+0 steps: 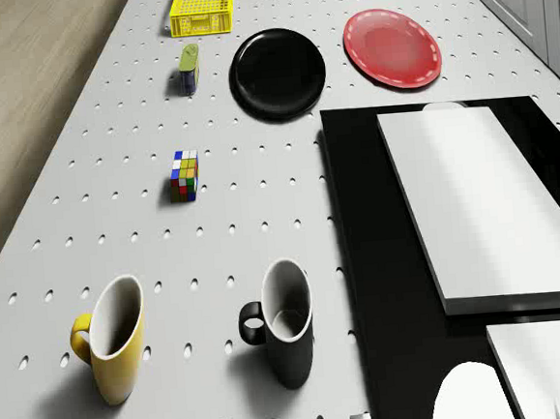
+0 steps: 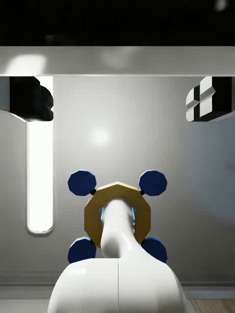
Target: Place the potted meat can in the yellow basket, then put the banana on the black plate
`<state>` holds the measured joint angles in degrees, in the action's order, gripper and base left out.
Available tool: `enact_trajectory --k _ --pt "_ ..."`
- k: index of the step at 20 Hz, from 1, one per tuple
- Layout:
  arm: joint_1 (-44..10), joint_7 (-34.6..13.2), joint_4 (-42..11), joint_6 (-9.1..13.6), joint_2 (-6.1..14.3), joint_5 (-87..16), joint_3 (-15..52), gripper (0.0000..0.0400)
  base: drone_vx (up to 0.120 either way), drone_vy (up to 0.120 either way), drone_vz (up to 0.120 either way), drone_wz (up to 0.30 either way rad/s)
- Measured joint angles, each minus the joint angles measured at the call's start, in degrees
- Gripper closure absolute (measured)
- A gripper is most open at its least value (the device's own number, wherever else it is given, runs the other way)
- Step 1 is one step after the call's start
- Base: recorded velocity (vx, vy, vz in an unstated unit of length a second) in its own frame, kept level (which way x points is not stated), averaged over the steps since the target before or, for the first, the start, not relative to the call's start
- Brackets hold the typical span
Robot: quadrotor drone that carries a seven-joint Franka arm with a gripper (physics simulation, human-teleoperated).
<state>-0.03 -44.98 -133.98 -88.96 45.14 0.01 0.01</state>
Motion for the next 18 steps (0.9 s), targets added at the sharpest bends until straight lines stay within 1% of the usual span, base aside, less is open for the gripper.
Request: enact_trajectory --k 4,9,13,18 --pt "-0.1 0.1 4.8 3.9 -0.7 0.0 0.1 0.0000 0.000 0.000 0.000 0.000" --pt "-0.2 0.1 10.8 7.7 -2.7 0.1 0.1 0.0000 0.000 0.000 0.000 0.000" --pt "-0.3 0.1 14.2 9.6 -4.0 0.1 0.2 0.0000 0.000 0.000 0.000 0.000" --pt "-0.3 0.2 16.2 10.7 -4.7 0.1 0.2 0.0000 0.000 0.000 0.000 0.000"
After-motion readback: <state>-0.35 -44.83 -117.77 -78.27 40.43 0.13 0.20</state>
